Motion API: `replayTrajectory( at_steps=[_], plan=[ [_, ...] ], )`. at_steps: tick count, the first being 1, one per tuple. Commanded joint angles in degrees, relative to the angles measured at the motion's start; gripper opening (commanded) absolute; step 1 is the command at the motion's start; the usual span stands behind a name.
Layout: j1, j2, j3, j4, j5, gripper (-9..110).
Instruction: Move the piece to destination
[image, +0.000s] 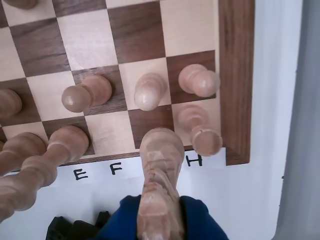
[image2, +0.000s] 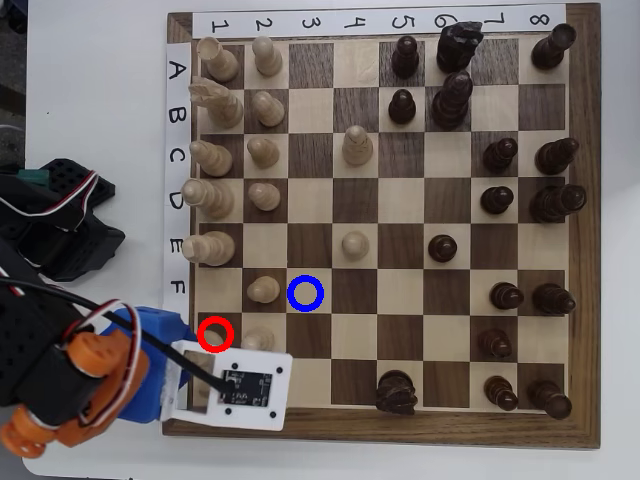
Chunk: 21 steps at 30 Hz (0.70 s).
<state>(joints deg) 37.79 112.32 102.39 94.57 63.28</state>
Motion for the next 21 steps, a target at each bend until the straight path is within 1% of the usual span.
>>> replayTrajectory(
  at_steps=[1,9,21],
  plan=[
    [1.2,10.2,-12.1,1.6,-0.8,0],
    [0.0,10.7,-14.5,2.0,-3.3,0],
    [-4.5,8.3,-23.3,2.3,-2.8,0]
  ],
)
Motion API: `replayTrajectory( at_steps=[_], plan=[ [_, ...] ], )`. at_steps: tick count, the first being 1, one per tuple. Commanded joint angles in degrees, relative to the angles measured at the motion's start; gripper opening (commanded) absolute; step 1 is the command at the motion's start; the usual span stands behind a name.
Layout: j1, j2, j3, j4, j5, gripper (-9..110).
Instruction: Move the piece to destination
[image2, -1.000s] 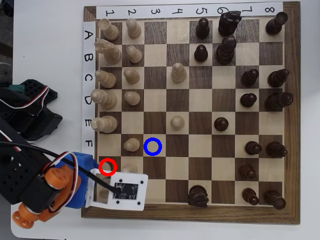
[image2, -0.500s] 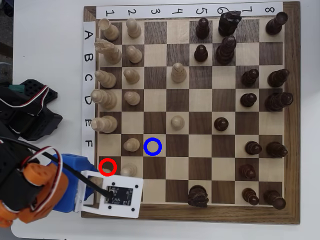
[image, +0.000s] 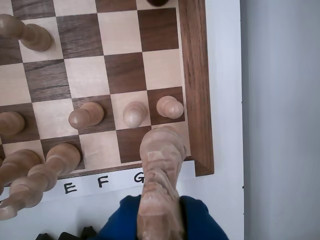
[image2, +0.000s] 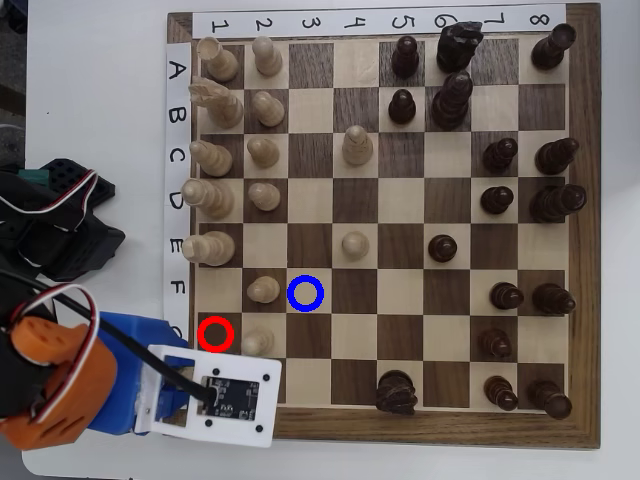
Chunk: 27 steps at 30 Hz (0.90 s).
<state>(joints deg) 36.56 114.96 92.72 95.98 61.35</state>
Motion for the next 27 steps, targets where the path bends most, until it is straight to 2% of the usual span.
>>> replayTrajectory(
  at_steps=[1,16,27],
  plan=[
    [-3.9,5.5,-14.3,0.9,-0.7,0],
    [-15.0,2.4,-22.9,0.8,6.3,0],
    [-20.0,-7.1,-28.8,-0.2,10.0,0]
  ],
)
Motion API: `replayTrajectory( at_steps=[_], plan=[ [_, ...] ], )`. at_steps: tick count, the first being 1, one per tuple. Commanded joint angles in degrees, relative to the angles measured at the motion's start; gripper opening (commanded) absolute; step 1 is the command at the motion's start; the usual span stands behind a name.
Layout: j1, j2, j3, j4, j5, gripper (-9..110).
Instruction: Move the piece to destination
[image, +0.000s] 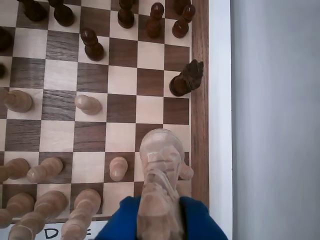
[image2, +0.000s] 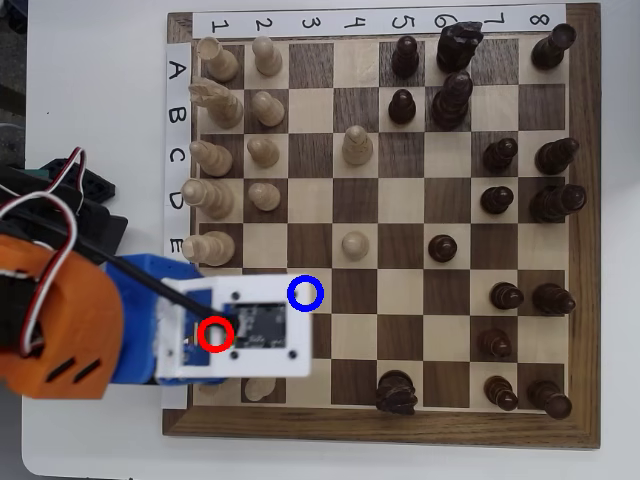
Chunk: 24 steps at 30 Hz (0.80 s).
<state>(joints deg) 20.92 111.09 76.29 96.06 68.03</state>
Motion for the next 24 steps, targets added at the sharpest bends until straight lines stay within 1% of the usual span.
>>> replayTrajectory(
  at_steps=[1,12,24],
  plan=[
    [-4.5,-4.1,-12.4,-0.4,3.6,0],
    [-6.0,-9.7,-5.8,-0.8,7.1,0],
    [-7.4,-13.1,1.7,-1.7,14.5,0]
  ],
)
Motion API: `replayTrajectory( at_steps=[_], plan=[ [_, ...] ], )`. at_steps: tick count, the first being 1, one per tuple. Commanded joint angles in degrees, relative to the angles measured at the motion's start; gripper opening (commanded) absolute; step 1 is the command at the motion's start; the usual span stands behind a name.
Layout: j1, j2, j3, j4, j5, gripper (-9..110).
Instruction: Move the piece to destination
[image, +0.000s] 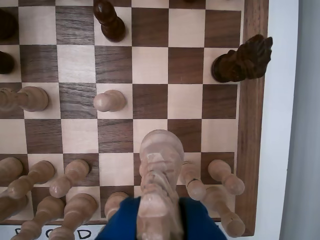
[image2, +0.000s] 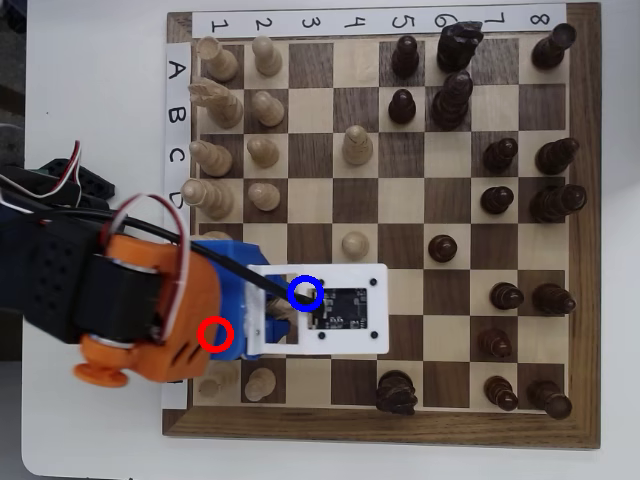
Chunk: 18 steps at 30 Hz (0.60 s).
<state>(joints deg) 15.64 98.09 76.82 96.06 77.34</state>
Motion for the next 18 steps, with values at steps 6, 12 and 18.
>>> replayTrajectory(
  at_steps=[6,12,18],
  plan=[
    [-1.6,-1.1,6.4,-5.3,7.2,0],
    [-1.4,-1.1,12.7,-10.0,8.1,0],
    [-1.4,-1.8,16.2,-13.4,8.4,0]
  ],
)
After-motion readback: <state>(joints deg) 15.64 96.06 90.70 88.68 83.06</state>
